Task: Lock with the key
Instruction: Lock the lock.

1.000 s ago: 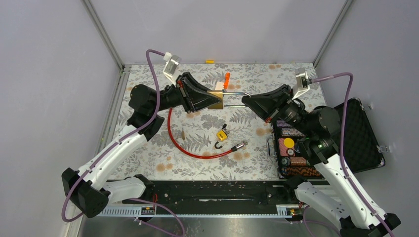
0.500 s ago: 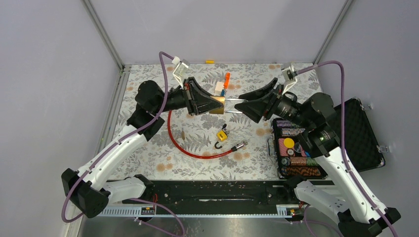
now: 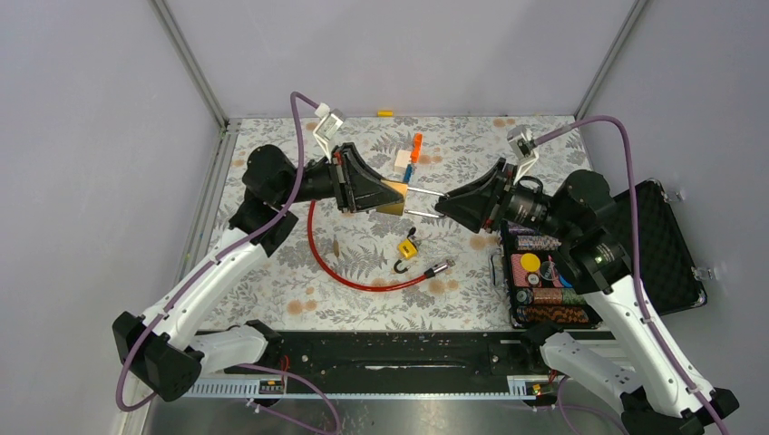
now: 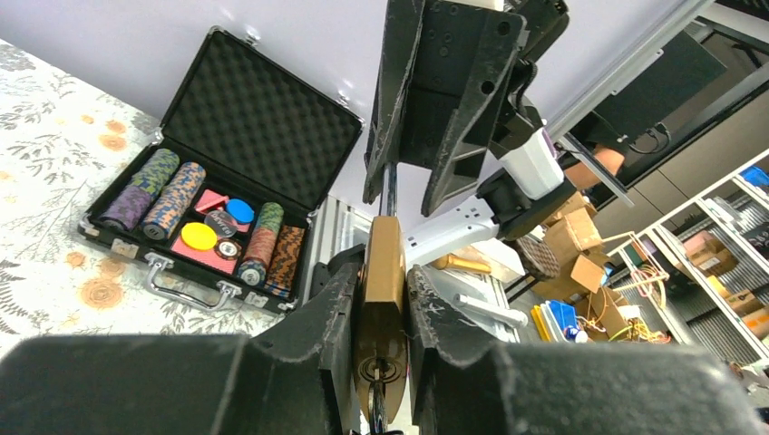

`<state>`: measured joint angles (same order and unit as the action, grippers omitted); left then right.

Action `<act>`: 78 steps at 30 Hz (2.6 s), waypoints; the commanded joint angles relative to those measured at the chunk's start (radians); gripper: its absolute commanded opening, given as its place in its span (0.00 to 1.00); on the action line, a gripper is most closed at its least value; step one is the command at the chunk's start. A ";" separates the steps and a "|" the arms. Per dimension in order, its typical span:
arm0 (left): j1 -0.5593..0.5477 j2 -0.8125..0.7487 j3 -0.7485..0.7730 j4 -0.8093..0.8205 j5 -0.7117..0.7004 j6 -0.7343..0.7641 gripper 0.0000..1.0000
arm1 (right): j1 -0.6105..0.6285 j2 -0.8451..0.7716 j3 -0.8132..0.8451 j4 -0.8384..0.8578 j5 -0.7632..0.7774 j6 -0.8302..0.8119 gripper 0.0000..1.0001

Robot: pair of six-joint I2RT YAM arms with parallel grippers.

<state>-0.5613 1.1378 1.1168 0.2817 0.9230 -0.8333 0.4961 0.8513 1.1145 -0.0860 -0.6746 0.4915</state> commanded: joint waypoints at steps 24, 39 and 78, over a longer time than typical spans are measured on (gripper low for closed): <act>-0.213 0.057 0.061 0.071 -0.130 0.007 0.00 | 0.015 0.105 -0.098 0.494 -0.089 0.358 0.00; -0.258 0.136 -0.064 -0.013 -0.163 0.016 0.00 | 0.036 0.138 -0.109 0.566 0.019 0.395 0.00; -0.077 0.032 -0.007 -0.305 -0.170 0.233 0.23 | -0.084 0.150 0.029 0.003 0.124 0.085 0.00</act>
<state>-0.6571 1.1881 1.1362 0.2020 0.5014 -0.7551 0.4427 0.9909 1.0458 0.0376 -0.5724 0.6483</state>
